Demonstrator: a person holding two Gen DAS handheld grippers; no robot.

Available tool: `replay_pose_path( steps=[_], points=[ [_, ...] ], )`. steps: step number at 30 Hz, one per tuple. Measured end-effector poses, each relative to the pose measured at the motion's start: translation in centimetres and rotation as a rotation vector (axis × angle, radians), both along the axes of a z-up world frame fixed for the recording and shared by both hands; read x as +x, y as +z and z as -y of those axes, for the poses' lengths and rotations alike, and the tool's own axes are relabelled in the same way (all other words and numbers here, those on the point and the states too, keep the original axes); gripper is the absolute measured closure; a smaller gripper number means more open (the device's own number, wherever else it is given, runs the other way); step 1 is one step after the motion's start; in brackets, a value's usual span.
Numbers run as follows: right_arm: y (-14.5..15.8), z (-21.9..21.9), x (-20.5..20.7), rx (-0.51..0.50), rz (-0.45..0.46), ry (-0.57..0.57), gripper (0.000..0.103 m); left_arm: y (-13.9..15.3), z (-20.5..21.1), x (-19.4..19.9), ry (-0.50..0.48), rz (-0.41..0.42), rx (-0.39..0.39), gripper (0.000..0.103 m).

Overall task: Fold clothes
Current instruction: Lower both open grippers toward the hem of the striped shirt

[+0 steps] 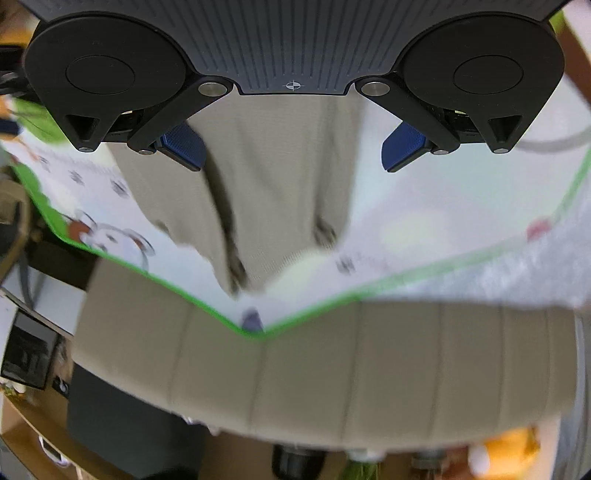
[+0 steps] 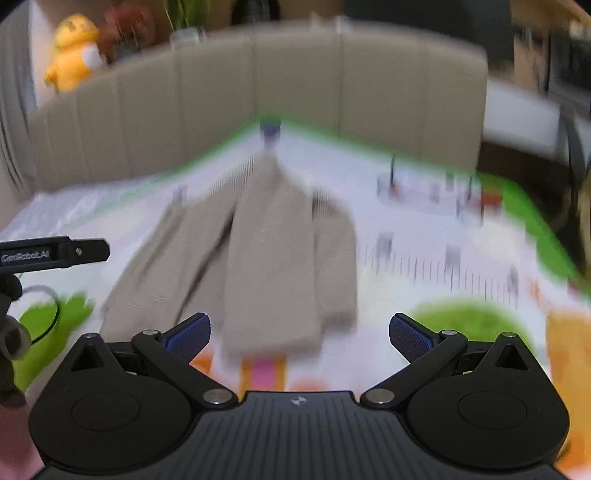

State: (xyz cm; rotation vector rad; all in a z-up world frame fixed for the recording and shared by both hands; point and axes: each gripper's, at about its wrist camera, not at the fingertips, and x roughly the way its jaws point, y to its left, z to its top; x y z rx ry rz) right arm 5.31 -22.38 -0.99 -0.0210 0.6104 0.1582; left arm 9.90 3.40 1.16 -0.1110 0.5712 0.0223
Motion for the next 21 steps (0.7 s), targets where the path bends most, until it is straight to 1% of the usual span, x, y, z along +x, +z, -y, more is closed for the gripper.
replay_pose_path(
  steps=[1, 4, 5, 6, 8, 10, 11, 12, 14, 16, 17, 20, 21],
  points=[
    [-0.1, 0.0, 1.0, 0.005, 0.033, -0.003, 0.000, -0.1, -0.1, 1.0, 0.006, 0.025, 0.040, 0.000],
    [-0.9, 0.3, 5.0, 0.062, 0.059, -0.021, 0.000, -1.5, -0.3, 4.2, 0.038, 0.088, 0.193, 0.000],
    [-1.3, 0.4, 6.4, 0.083, 0.069, -0.030, 0.000, -2.2, -0.6, 5.0, 0.065, 0.088, 0.207, 0.000],
    [-1.8, 0.5, 7.7, 0.102, 0.079, -0.039, 0.000, -2.8, -1.0, 5.9, 0.090, 0.087, 0.210, 0.000],
    [-2.9, -0.1, 9.8, 0.069, 0.111, -0.047, 0.000, -3.9, -2.1, 6.9, 0.116, 0.066, 0.104, 0.000],
    [-4.0, -0.6, 11.9, 0.035, 0.143, -0.055, 0.000, -4.6, -2.7, 7.8, 0.076, 0.038, 0.007, 0.000],
    [-4.6, -0.9, 12.9, 0.018, 0.159, -0.058, 0.000, -4.9, -2.6, 8.3, 0.057, 0.033, 0.005, 0.000],
    [-5.1, -1.1, 14.0, 0.001, 0.173, -0.061, 0.000, -5.2, -2.3, 8.8, 0.052, 0.039, 0.035, 0.000],
    [-6.8, -2.1, 15.5, -0.066, 0.143, -0.034, 0.000, -5.7, -1.6, 9.8, 0.049, 0.052, 0.114, 0.000],
    [-8.4, -3.1, 17.1, -0.132, 0.114, -0.006, 0.000, -6.3, -1.3, 10.9, 0.046, 0.046, 0.133, 0.000],
    [-9.0, -3.6, 17.3, -0.166, 0.092, 0.009, 0.000, -6.7, -1.3, 11.3, 0.045, 0.032, 0.132, 0.000],
    [-9.1, -4.9, 16.7, -0.282, 0.115, 0.053, 0.000, -7.3, -0.9, 12.2, 0.022, -0.003, 0.161, 0.000],
    [-9.1, -4.9, 16.6, -0.286, 0.105, 0.067, 0.000, -7.4, -0.6, 12.1, 0.016, 0.002, 0.176, 0.000]
  ],
)
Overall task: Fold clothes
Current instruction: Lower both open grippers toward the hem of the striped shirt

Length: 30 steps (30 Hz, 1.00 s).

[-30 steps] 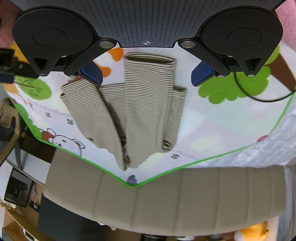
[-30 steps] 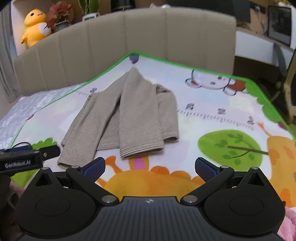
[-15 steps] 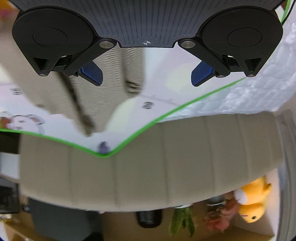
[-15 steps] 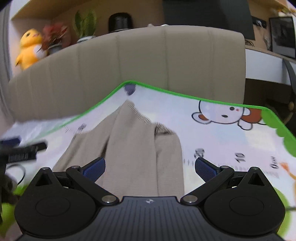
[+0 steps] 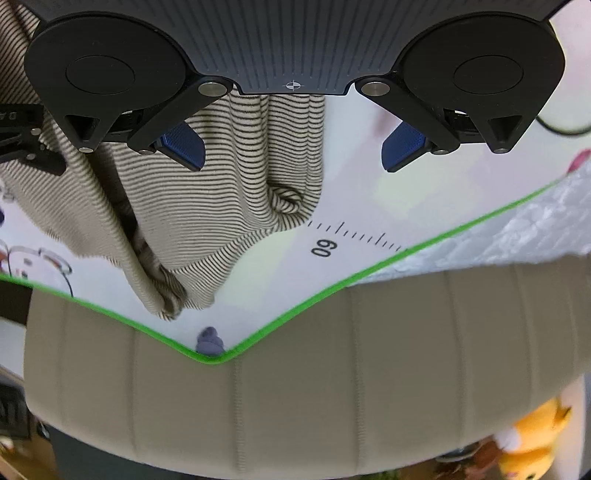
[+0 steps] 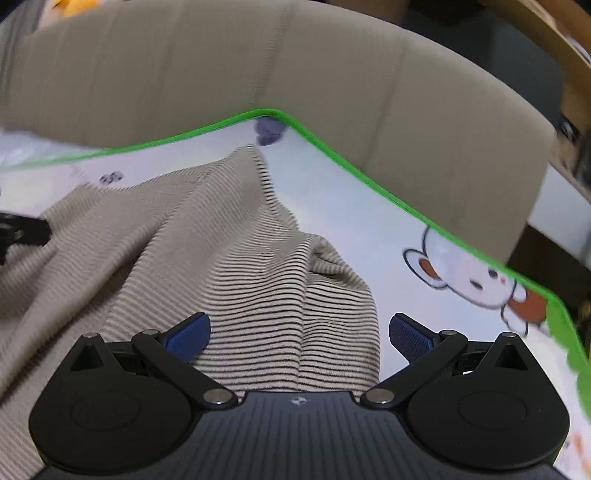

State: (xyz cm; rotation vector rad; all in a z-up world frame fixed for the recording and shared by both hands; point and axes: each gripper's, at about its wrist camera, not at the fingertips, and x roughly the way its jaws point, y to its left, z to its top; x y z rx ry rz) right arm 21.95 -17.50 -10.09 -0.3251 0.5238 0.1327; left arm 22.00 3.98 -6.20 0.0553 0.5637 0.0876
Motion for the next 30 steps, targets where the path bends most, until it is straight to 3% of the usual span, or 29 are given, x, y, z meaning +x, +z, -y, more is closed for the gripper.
replay_pose_path(
  steps=[3, 8, 13, 17, 20, 24, 27, 30],
  points=[
    [0.1, 0.4, -0.8, 0.036, -0.074, 0.007, 0.000, -0.4, 0.7, -0.1, -0.022, -0.010, 0.024, 0.000],
    [0.2, 1.5, -2.6, 0.137, -0.228, -0.004, 0.000, -1.7, 1.0, -1.3, -0.051, -0.170, -0.029, 0.000],
    [0.4, 2.5, -4.4, 0.238, -0.383, -0.015, 0.000, -1.1, 0.4, -3.2, -0.128, -0.327, -0.051, 0.000],
    [0.6, 4.4, -6.7, 0.259, -0.499, -0.026, 0.000, -0.4, -0.2, -5.1, -0.201, -0.523, -0.052, 0.000],
    [0.7, 5.4, -8.1, 0.269, -0.559, -0.045, 0.000, -0.2, -1.4, -6.2, -0.207, -0.612, -0.052, 0.000],
    [0.8, 4.9, -8.6, 0.252, -0.537, -0.103, 0.000, 0.0, -2.0, -6.8, -0.174, -0.627, -0.068, 0.000],
    [0.9, 4.6, -8.6, 0.252, -0.532, -0.126, 0.000, 0.0, -1.6, -6.9, -0.176, -0.624, -0.147, 0.000],
    [1.0, 4.4, -8.7, 0.261, -0.536, -0.139, 0.000, -0.5, -0.3, -6.9, -0.162, -0.622, -0.129, 0.000]
  ],
)
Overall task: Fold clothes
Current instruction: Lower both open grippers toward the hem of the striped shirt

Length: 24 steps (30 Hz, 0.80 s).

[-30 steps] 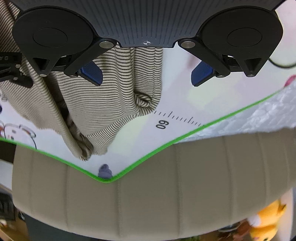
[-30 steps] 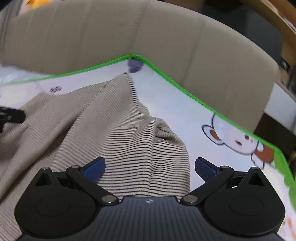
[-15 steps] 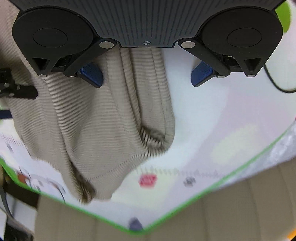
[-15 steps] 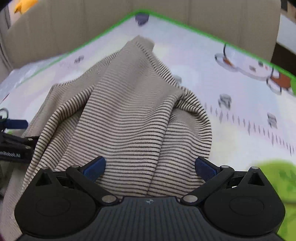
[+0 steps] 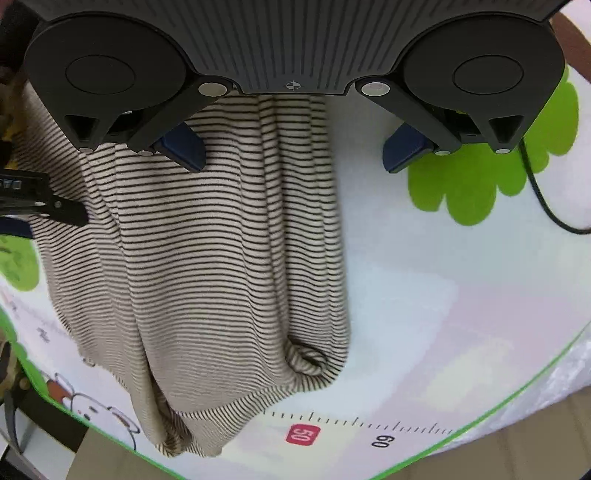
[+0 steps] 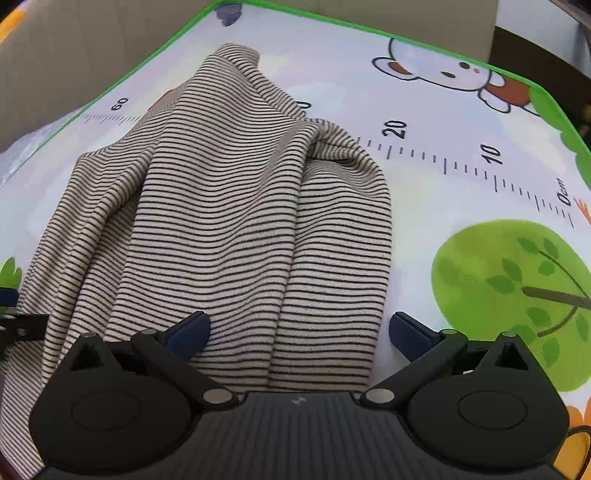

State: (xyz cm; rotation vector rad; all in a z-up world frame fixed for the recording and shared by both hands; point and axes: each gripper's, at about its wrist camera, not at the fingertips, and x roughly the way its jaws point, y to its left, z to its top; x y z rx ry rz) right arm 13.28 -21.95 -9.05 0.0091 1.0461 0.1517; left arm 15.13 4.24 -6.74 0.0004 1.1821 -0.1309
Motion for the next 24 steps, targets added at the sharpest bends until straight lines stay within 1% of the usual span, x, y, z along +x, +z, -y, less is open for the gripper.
replay_pose_path(
  steps=[1, 2, 3, 4, 5, 6, 8, 9, 11, 12, 13, 14, 16, 17, 19, 20, 22, 24],
  points=[
    [0.1, 0.0, 0.0, 0.002, -0.002, -0.005, 0.000, 0.1, 0.4, -0.1, 0.000, 0.000, 0.012, 0.000],
    [0.1, -0.1, -0.1, 0.004, -0.004, -0.009, 0.006, 0.2, 0.6, -0.1, -0.002, -0.010, 0.014, 0.003],
    [0.3, 0.0, -0.3, 0.015, -0.012, 0.006, 0.010, 0.5, 0.7, -0.2, -0.011, -0.027, 0.012, 0.008],
    [0.7, 0.2, -0.7, 0.035, -0.027, 0.017, 0.017, 0.8, 0.7, -0.4, -0.022, -0.045, 0.009, 0.011],
    [1.0, 0.3, -0.9, 0.059, -0.048, 0.025, 0.022, 1.2, 0.7, -0.8, -0.043, -0.070, 0.005, 0.018],
    [1.3, 0.6, -1.1, 0.076, -0.082, 0.037, 0.030, 1.4, 0.6, -1.1, -0.059, -0.096, -0.004, 0.024],
    [1.9, 1.2, -1.5, 0.112, -0.149, 0.061, 0.048, 1.5, 0.1, -1.7, -0.083, -0.157, -0.025, 0.028],
    [2.2, 1.5, -1.8, 0.128, -0.182, 0.074, 0.052, 1.5, 0.0, -2.1, -0.097, -0.180, -0.026, 0.029],
    [2.3, 1.5, -2.5, 0.108, -0.199, 0.108, 0.067, 1.7, -0.1, -3.1, -0.132, -0.218, -0.022, 0.029],
    [2.4, 1.6, -2.9, 0.098, -0.207, 0.125, 0.068, 2.3, -0.1, -3.4, -0.144, -0.203, -0.032, 0.032],
    [2.5, 1.6, -3.3, 0.087, -0.216, 0.142, 0.068, 2.8, -0.2, -3.8, -0.156, -0.188, -0.042, 0.037],
    [2.6, 1.6, -3.7, 0.077, -0.224, 0.159, 0.068, 3.4, -0.2, -4.1, -0.163, -0.170, -0.060, 0.039],
    [2.7, 1.6, -4.4, 0.058, -0.240, 0.192, 0.067, 5.0, -1.2, -4.0, -0.119, -0.104, -0.163, 0.039],
    [2.5, 1.7, -4.3, 0.068, -0.236, 0.180, 0.066, 5.9, -1.8, -3.7, -0.083, -0.053, -0.218, 0.039],
    [2.2, 1.8, -4.2, 0.088, -0.228, 0.157, 0.063, 6.9, -2.4, -3.2, -0.033, 0.018, -0.271, 0.039],
    [2.0, 1.8, -4.1, 0.098, -0.224, 0.146, 0.061, 7.1, -2.4, -2.7, -0.011, 0.040, -0.282, 0.039],
    [2.0, 1.7, -4.2, 0.102, -0.211, 0.138, 0.059, 6.7, -1.8, -2.2, 0.004, 0.045, -0.261, 0.036],
    [2.0, 1.4, -4.5, 0.085, -0.190, 0.149, 0.058, 5.3, 0.2, -1.4, -0.004, 0.033, -0.174, 0.035]
  ],
)
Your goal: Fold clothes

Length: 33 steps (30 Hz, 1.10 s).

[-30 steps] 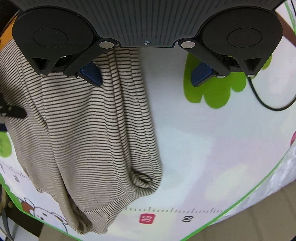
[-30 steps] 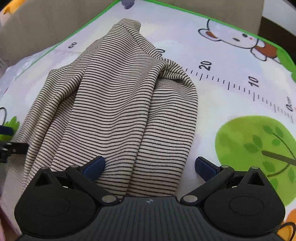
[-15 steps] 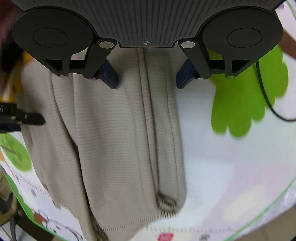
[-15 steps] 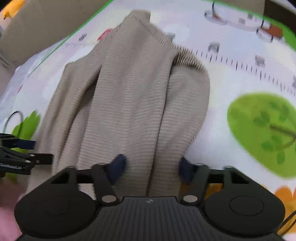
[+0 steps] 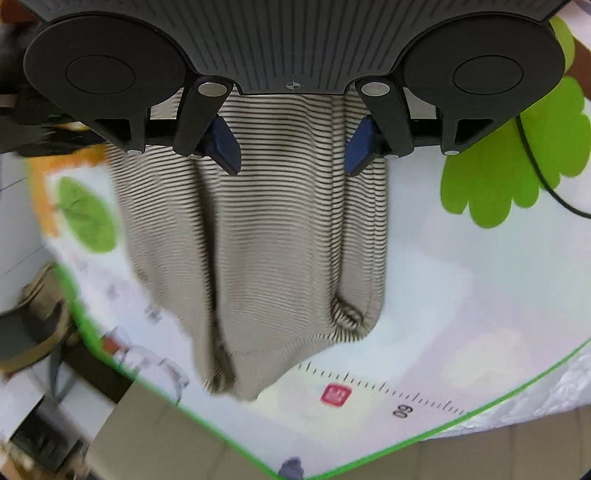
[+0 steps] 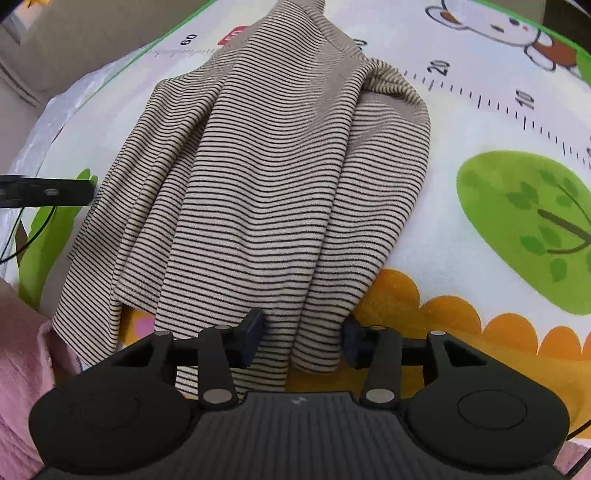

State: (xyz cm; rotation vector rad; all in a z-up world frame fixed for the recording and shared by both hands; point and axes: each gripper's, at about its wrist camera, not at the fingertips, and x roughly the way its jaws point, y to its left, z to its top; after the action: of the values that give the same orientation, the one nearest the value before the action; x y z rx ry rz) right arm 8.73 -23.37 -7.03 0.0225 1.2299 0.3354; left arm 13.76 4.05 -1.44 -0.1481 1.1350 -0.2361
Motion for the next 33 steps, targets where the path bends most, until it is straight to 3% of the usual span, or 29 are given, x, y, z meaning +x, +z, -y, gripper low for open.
replay_pose_path(
  steps=[2, 4, 6, 7, 11, 14, 15, 18, 22, 27, 29, 31, 33],
  points=[
    [0.2, -0.1, -0.4, -0.004, 0.018, 0.007, 0.056, -1.6, 1.4, 0.2, -0.006, -0.012, 0.086, 0.039],
    [0.3, 0.0, -0.3, 0.006, 0.028, 0.005, 0.054, -2.6, 1.5, -0.5, -0.001, -0.016, 0.123, 0.057],
    [0.2, 0.1, -0.1, 0.009, 0.043, 0.001, 0.052, -2.2, 1.4, -0.8, -0.002, 0.019, 0.136, 0.089],
    [0.4, 0.0, -0.3, 0.004, 0.055, 0.003, 0.052, -1.9, 1.3, -0.9, 0.000, 0.036, 0.141, 0.090],
    [2.3, -0.3, -1.4, 0.005, 0.164, 0.025, 0.051, 1.0, -0.9, -0.6, 0.054, 0.123, 0.148, 0.092],
    [4.2, 0.8, -2.1, 0.071, 0.237, 0.006, 0.036, 3.6, -3.0, 0.3, 0.093, 0.219, 0.173, 0.092],
    [4.9, 1.1, -2.3, 0.092, 0.260, -0.001, 0.035, 4.4, -3.6, 0.7, 0.114, 0.244, 0.179, 0.092],
    [4.7, 1.3, -1.9, 0.088, 0.252, -0.021, 0.035, 6.2, -5.5, 1.4, 0.191, 0.298, 0.181, 0.092],
    [4.5, 1.4, -1.3, 0.084, 0.241, -0.048, 0.035, 7.1, -7.2, 1.9, 0.257, 0.335, 0.148, 0.092],
    [2.6, -1.3, 0.9, 0.062, 0.255, -0.022, 0.034, 6.9, -7.5, 1.5, 0.275, 0.351, 0.187, 0.094],
    [2.7, -3.2, 1.4, 0.024, 0.321, 0.007, 0.034, 6.5, -7.7, 1.7, 0.270, 0.329, 0.166, 0.094],
    [2.8, -5.2, 1.8, -0.014, 0.388, 0.037, 0.033, 6.1, -7.4, 1.8, 0.190, 0.296, 0.112, 0.086],
    [3.0, -7.0, 2.3, -0.069, 0.473, 0.059, 0.025, 5.5, -6.2, 1.3, 0.110, 0.286, 0.112, 0.058]
  ],
)
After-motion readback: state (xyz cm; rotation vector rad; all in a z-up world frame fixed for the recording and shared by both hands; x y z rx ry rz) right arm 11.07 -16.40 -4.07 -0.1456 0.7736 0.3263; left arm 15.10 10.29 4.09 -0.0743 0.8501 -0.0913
